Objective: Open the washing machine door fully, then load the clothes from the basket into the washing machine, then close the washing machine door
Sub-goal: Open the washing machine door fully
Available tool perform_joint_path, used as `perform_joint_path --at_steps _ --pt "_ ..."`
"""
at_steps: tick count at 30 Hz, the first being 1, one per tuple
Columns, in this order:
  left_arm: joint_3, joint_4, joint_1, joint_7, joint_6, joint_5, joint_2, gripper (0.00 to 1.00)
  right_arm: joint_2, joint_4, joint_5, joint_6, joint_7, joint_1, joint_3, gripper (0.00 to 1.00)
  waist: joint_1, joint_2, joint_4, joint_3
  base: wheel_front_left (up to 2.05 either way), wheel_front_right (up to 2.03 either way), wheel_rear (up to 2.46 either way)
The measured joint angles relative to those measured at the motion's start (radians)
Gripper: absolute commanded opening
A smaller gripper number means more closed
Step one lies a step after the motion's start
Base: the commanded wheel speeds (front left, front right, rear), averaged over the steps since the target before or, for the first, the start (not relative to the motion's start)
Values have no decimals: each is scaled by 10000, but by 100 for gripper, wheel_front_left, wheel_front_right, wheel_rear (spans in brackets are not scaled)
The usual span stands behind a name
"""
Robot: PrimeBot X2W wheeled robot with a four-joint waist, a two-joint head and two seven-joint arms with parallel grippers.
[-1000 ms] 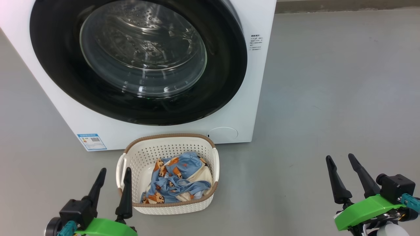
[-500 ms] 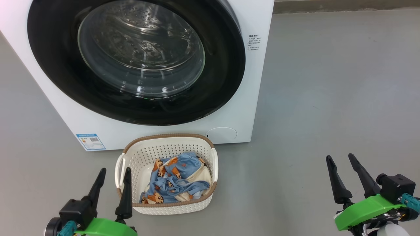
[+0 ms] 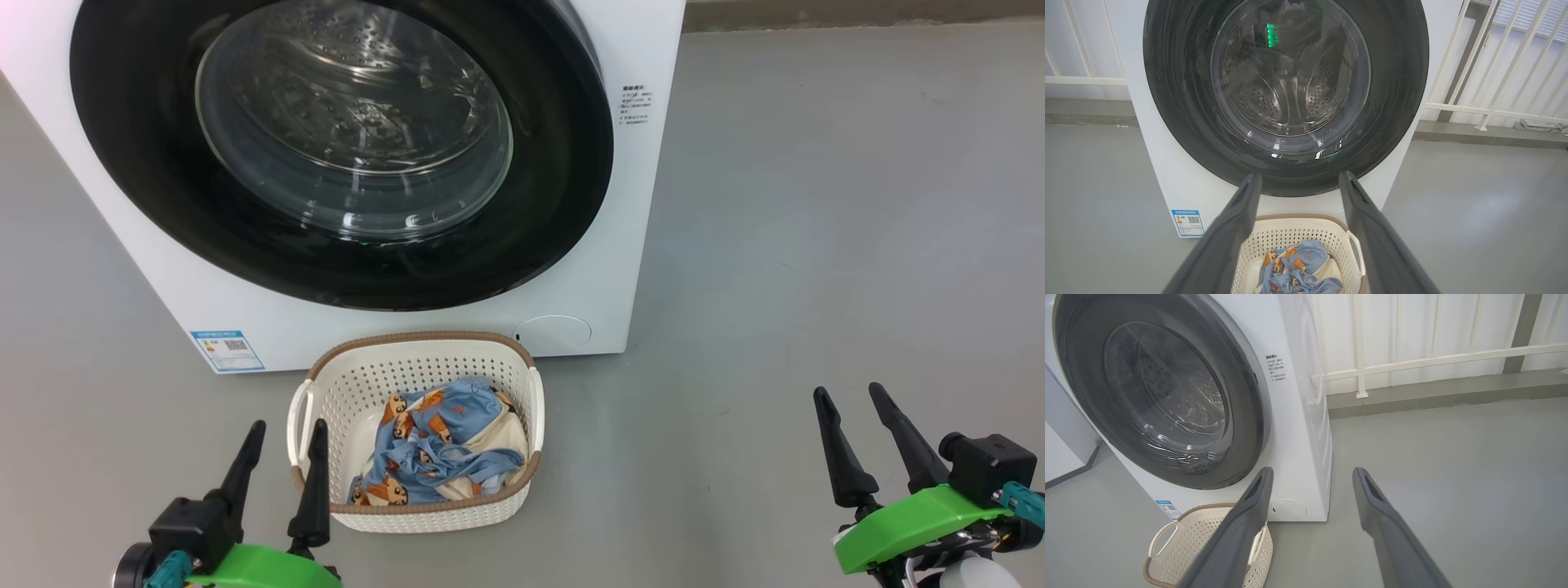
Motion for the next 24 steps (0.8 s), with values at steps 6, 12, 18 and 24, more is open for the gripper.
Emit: perform_joint_path --at_steps 6,12,18,24 --pt "-13 33 0 0 -13 0 0 100 6 0 17 0 0 -41 -29 100 0 0 33 75 0 0 0" --pt "-13 31 -38 0 -13 0 0 100 12 -13 238 0 0 -357 -100 100 0 0 61 295 0 0 0" --pt "-188 -12 -309 0 -12 -86 -2 100 -144 94 566 0 0 -941 -127 100 0 0 103 573 0 0 0" --pt "-240 -81 -425 -36 6 -234 -2 100 -456 255 913 0 0 -1572 -376 100 0 0 211 895 0 0 0"
